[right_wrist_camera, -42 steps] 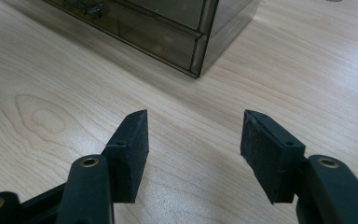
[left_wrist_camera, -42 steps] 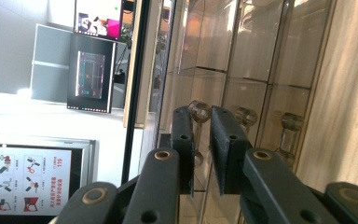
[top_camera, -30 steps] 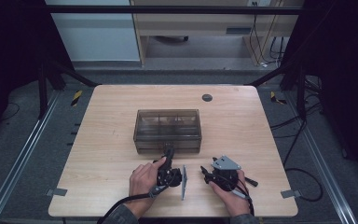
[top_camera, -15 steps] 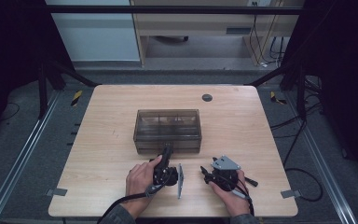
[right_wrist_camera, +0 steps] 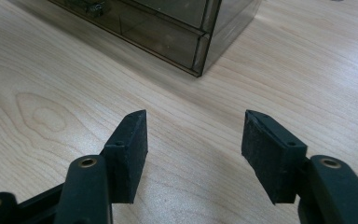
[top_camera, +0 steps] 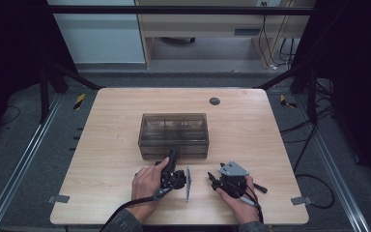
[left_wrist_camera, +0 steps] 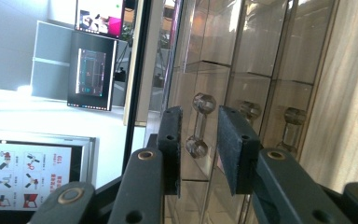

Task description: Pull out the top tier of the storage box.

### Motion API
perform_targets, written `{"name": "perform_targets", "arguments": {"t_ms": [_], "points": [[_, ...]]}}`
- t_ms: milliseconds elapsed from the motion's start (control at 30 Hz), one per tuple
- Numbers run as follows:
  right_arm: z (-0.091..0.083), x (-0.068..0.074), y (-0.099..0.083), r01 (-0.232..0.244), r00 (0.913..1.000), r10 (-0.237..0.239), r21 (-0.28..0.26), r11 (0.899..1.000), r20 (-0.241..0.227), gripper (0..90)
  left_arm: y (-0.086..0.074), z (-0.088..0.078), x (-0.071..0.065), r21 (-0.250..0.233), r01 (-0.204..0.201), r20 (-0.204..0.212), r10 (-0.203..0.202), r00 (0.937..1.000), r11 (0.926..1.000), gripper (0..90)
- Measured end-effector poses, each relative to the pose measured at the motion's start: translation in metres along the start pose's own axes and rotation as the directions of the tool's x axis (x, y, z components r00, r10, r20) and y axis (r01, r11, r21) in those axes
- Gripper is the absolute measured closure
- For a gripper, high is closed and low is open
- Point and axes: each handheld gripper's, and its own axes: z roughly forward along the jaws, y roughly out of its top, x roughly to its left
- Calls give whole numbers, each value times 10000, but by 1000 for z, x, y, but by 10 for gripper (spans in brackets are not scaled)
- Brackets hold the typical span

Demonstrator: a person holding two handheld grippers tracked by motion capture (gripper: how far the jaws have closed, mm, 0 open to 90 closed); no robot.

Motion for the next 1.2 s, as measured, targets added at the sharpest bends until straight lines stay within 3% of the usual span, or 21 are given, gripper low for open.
{"name": "perform_targets", "arguments": {"t_ms": [267, 533, 767, 933, 1000, 1100, 1200], "points": [[0, 0, 0, 13, 10000, -13, 1, 10000, -11, 410, 0, 0, -1, -13, 18, -37, -18, 10000, 10000, 713], [0, 1, 0, 99, 10000, -99, 74, 9999, -5, 407, -9, -6, 5, -152, 613, 153, -611, 9980, 9980, 665], [2, 3, 2, 65, 9996, -61, 125, 9999, -272, 374, -18, -14, 15, -471, 1253, 303, -1239, 9918, 9910, 555], [2, 5, 9, 247, 9982, -233, 251, 9994, -545, 349, -32, -20, 25, -565, 1901, 686, -1861, 9801, 9801, 458], [2, 5, 12, 330, 9976, -311, 306, 9990, -622, 340, -39, -21, 29, -512, 1931, 836, -1885, 9785, 9798, 415], [2, 6, 15, 589, 9958, -551, 509, 9970, -736, 313, -48, -21, 33, -439, 2271, 1143, -2209, 9686, 9729, 382], [2, 7, 16, 851, 9939, -792, 753, 9935, -773, 283, -58, -21, 37, -284, 2618, 1553, -2545, 9545, 9647, 314]]}}
